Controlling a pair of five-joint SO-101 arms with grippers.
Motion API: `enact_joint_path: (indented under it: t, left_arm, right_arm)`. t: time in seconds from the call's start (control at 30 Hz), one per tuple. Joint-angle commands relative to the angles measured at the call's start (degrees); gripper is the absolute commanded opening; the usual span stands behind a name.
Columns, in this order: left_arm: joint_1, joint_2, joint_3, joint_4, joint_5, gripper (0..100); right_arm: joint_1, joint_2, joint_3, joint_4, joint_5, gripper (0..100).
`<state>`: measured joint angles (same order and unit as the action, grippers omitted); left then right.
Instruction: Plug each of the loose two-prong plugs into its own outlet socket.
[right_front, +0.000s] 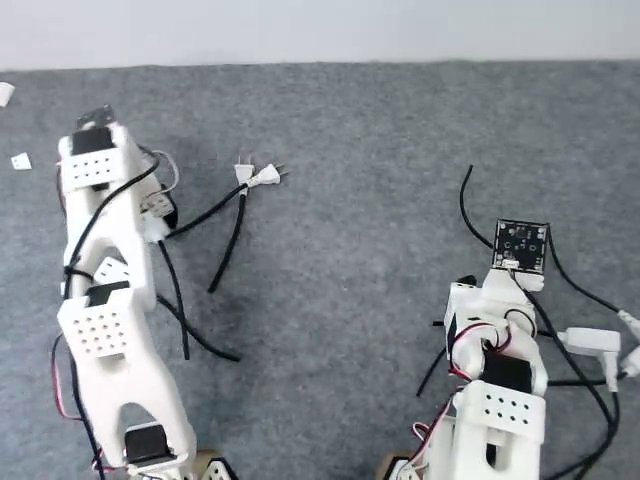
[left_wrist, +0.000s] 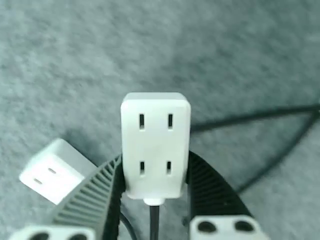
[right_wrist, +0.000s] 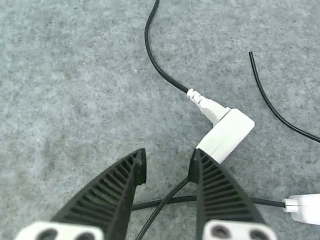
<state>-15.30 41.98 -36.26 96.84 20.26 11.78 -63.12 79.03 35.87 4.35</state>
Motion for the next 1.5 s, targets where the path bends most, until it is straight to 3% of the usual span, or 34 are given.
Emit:
enact_joint_path:
  t: [0.0,0.23,0.57,0.8,0.97,1.3,1.47]
  left_arm:
    - [3.4,-1.6,-4.6,1.7,-0.5,1]
    - [9.0,-12.7,8.3,-2.6,-0.4,1]
    - [15.6,-40.2,55.0,-29.6,2.4,1]
    - [22.8,-51.4,75.6,-42.9,3.3,1]
    - [28.3,-53.2,82.1,-43.5,3.3,1]
    - [28.0,-53.1,85.2,-48.7,3.2,3]
    - [27.5,-53.1,86.0,-48.0,3.3,21]
  right_arm:
    - [-0.4,-1.1,-0.3,-2.2,0.6,14.3]
    - [-0.4,-1.1,0.4,-3.5,0.9,14.3]
    - [-0.4,-1.1,0.4,-3.5,0.9,14.3]
    - [-0.4,-1.1,0.4,-3.4,0.9,14.3]
    - [-0.4,-1.1,0.4,-3.0,0.9,14.3]
    - [-0.4,-1.1,0.4,-3.0,0.9,14.3]
    - [-0.4,-1.1,0.4,-3.1,0.9,14.3]
